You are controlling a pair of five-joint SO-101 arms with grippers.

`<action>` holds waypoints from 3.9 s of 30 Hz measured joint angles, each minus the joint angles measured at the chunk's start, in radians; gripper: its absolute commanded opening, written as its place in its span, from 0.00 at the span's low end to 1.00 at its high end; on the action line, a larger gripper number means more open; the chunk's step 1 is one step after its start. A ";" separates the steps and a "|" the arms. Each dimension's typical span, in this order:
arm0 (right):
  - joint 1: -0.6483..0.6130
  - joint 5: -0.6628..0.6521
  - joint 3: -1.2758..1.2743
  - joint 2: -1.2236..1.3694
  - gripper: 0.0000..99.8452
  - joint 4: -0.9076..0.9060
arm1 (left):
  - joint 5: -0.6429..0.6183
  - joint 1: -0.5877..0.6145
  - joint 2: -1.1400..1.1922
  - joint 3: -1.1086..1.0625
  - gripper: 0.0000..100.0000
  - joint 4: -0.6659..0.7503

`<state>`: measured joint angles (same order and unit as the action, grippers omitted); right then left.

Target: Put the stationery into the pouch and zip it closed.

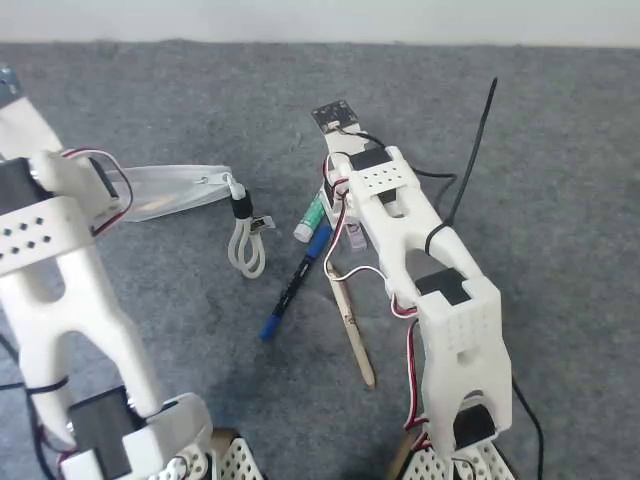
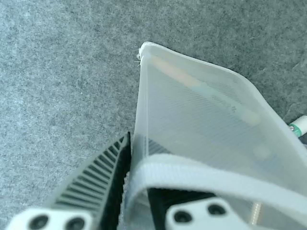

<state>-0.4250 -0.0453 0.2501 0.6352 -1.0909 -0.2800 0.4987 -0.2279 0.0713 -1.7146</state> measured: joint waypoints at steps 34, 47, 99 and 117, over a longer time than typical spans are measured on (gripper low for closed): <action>-0.196 -0.006 0.005 -0.644 0.01 -0.597 | 0.000 0.000 0.000 -0.038 0.01 0.000; -0.259 -0.006 -0.146 -0.977 0.01 -0.578 | 0.000 -0.126 0.000 -0.038 0.01 0.000; -0.408 0.341 -1.037 -1.550 0.01 0.611 | 0.000 -0.141 0.000 -0.038 0.01 0.000; -0.407 0.341 -1.037 -1.396 0.01 0.967 | 0.000 -0.141 0.000 -0.038 0.01 0.000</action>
<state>-0.8316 0.2954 -0.7871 -0.7610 -0.1243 -0.2800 0.3575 -0.2279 0.0330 -1.7146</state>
